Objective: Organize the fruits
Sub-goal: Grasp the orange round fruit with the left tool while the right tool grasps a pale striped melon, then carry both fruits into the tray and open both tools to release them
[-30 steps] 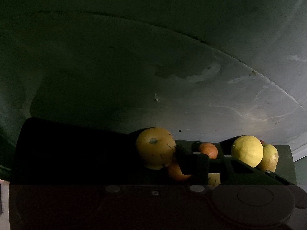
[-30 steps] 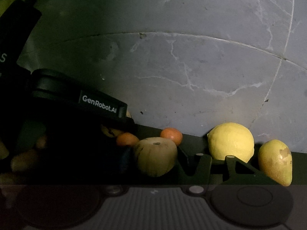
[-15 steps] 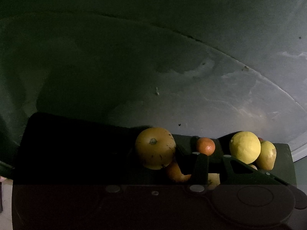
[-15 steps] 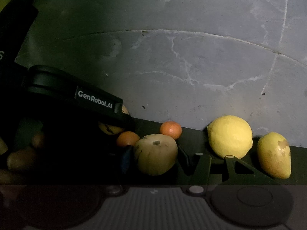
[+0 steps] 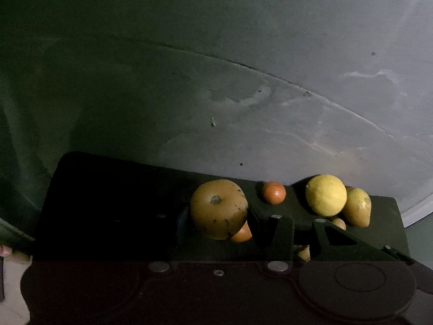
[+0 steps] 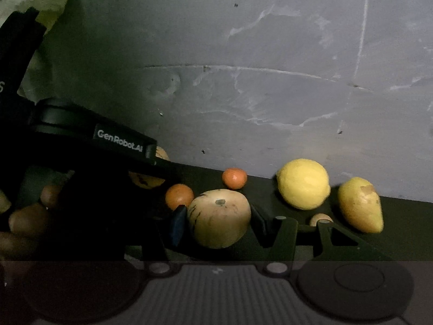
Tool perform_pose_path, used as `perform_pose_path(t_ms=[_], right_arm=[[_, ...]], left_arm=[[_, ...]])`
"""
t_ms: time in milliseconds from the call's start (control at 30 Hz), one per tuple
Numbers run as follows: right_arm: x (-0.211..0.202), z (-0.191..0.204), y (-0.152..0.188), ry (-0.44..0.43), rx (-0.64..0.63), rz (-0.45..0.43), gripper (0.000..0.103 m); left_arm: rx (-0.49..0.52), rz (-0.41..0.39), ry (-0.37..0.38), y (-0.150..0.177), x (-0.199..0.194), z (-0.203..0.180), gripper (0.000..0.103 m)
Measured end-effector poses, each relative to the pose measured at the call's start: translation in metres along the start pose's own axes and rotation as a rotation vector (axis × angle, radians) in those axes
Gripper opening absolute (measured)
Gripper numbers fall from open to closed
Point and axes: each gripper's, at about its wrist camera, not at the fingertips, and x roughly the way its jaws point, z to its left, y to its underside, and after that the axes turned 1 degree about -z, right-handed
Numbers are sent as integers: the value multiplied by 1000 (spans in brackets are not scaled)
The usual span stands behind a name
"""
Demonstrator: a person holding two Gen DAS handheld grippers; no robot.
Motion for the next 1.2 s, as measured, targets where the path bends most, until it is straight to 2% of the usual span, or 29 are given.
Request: perform_pose_path(t_ms=[500,1200], right_arm=[[-63,12,30,29,28,-17,56],[-117,-1,98,84,79,49,56]], left_arm=[[24,4,10,48,-38,-8,48],[105,109,58,116,-60,-36,48]])
